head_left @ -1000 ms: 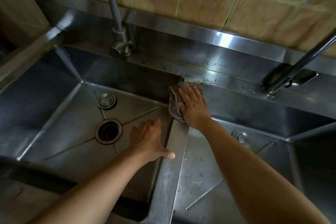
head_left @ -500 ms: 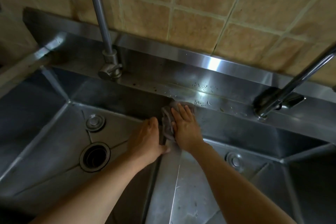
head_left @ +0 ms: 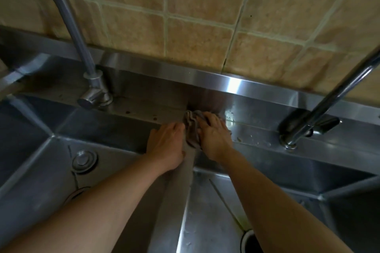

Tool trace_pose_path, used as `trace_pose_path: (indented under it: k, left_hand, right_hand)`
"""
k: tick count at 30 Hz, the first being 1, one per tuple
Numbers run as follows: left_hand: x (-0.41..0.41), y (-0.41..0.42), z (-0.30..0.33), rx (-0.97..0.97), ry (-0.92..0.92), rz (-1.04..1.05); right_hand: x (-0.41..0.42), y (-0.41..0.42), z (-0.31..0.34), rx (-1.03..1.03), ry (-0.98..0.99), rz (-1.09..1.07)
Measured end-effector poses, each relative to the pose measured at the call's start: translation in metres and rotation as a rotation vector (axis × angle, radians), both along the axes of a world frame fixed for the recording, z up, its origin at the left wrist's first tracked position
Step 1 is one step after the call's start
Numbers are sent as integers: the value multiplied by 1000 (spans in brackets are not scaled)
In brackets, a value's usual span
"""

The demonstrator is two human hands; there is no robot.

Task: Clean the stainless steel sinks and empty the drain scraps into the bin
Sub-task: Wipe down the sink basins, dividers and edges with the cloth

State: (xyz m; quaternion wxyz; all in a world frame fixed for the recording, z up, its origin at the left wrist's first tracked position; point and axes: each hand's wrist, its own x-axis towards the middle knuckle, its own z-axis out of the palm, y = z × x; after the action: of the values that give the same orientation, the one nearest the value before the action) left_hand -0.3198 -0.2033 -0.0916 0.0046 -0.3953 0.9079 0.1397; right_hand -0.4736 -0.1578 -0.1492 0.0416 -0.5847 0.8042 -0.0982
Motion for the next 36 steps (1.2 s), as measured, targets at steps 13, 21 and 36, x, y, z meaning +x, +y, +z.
trace_pose_path:
  k: [13,21,36]
  left_hand:
    - [-25,2,-13,23,-136,-35]
    - [-31,6,-4,-12,-195,-43]
    - [-58,4,-11,-48,-146,-207]
  right_hand:
    - [-87,112,12,134,174,-422]
    - [-87,100,27,-183,80,-625]
    - [-57,123,3,-188,11,-402]
